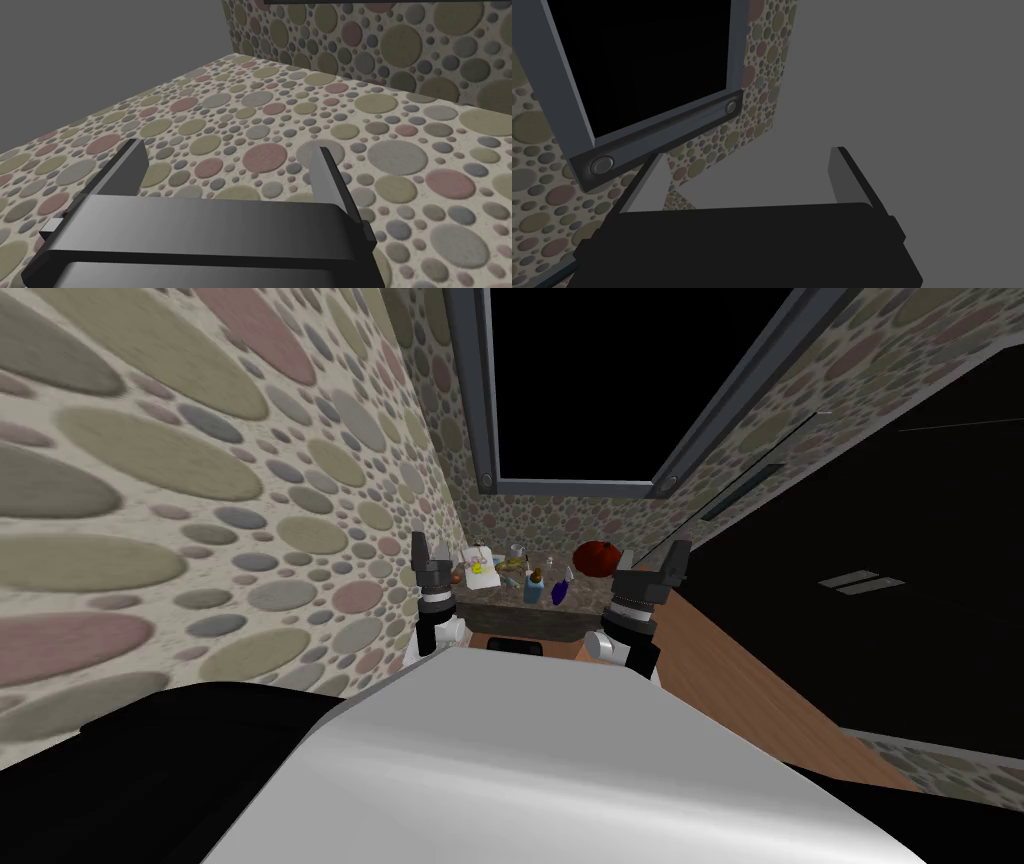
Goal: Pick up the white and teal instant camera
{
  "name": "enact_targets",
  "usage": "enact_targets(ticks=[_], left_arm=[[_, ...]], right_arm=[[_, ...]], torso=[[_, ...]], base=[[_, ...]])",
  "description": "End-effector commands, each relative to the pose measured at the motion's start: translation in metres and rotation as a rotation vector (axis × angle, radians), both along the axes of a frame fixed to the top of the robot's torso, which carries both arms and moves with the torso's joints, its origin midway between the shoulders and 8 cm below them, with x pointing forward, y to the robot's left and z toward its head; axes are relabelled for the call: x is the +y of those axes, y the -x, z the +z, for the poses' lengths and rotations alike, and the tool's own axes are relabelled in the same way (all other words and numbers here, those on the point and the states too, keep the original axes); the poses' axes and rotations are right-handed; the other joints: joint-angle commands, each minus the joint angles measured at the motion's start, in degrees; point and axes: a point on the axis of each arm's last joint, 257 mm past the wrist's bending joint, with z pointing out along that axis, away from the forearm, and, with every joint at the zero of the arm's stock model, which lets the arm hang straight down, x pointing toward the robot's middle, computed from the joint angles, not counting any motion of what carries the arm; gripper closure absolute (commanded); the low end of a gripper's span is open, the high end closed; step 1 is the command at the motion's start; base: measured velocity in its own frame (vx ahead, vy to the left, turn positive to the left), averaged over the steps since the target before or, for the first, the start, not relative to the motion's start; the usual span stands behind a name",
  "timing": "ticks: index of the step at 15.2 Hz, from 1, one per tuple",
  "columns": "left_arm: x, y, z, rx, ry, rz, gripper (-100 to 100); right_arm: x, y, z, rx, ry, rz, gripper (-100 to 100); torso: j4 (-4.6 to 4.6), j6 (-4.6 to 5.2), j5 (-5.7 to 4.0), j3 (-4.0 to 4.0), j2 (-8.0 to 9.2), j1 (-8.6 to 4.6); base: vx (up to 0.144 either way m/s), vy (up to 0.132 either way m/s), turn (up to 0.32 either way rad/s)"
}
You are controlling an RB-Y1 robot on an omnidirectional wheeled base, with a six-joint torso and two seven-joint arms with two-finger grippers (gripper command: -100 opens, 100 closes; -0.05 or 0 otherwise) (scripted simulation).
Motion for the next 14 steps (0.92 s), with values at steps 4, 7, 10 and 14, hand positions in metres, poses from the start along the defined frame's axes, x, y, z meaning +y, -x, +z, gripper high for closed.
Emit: enact_targets(ticks=[4,7,10,14], left_arm=[[-0.003,-0.016,-0.013,0.081,-0.046,-0.042,-100],[-0.002,-0.022,-0.018,0.11,-0.053,-0.051,-100],[0.0,-0.036,-0.029,0.178,-0.063,-0.071,-100],[0.003,-0.05,-0.042,0.25,-0.07,-0.09,-100]], right_arm=[[0.0,0.0,0.0,0.0,0.0,0.0,0],[0.0,0.0,0.0,0.0,0.0,0.0,0],[0.0,0.0,0.0,0.0,0.0,0.0,0],[0.0,0.0,0.0,0.0,0.0,0.0,0]], torso=[[0.0,0.01,0.01,0.01,0.03,0.04],[0.01,0.02,0.01,0.02,0.05,0.07],[0.01,0.01,0.01,0.03,0.05,0.06],[0.01,0.01,0.01,0.03,0.05,0.06]], base=[[-0.008,0.005,-0.084],[-0.012,0.011,-0.095],[-0.013,0.009,-0.108],[-0.013,0.01,-0.123]])
